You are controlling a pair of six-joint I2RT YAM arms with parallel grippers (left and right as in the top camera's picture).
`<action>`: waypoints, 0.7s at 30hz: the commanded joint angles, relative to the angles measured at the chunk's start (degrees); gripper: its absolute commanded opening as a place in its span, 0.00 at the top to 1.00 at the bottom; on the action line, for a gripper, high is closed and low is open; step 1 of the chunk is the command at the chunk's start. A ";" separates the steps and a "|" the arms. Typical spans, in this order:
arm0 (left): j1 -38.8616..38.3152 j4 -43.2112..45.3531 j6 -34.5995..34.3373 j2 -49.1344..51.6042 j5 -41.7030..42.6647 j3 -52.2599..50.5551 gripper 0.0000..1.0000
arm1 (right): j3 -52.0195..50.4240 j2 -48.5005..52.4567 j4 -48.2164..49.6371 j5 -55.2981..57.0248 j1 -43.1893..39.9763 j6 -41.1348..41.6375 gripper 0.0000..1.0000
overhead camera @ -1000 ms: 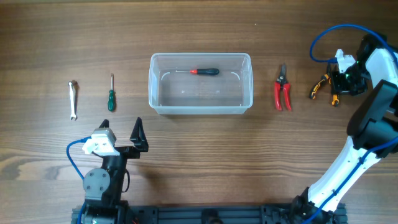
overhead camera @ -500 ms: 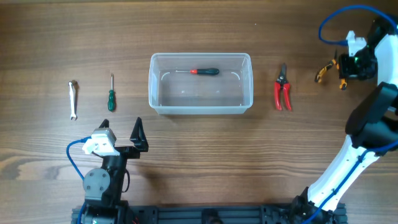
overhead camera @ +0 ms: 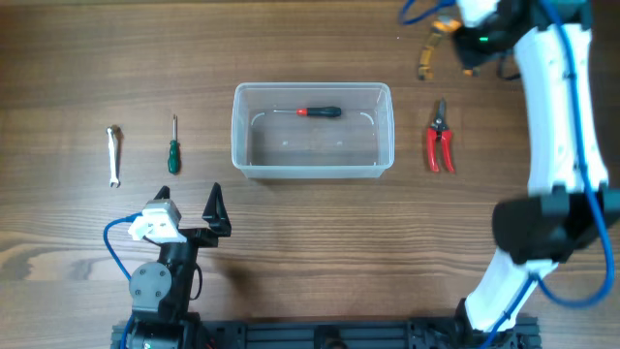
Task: Pack container
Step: 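Grasp the pliers and carry them over the container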
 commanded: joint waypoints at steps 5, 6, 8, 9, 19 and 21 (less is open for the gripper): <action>0.31 0.15 0.52 -0.37 0.68 -0.28 0.00 | 1.66 -5.22 -0.11 -1.11 18.03 -6.60 0.96; 0.31 0.17 0.52 -0.37 0.68 -0.28 0.00 | 1.55 -4.90 -0.15 -1.20 19.71 -7.93 0.96; 0.31 0.17 0.52 -0.37 0.68 -0.28 0.00 | 1.53 -4.17 -0.02 -1.18 21.33 -9.86 0.96; 0.31 0.17 0.52 -0.37 0.68 -0.28 0.00 | 1.53 -3.80 0.00 -1.03 21.86 -10.78 0.96; 0.31 0.17 0.52 -0.37 0.68 -0.28 0.00 | 1.53 4.37 0.13 -1.51 22.75 -9.68 0.96; 0.31 0.17 0.52 -0.37 0.68 -0.28 0.00 | 1.53 5.79 0.13 -1.55 22.97 -9.03 0.96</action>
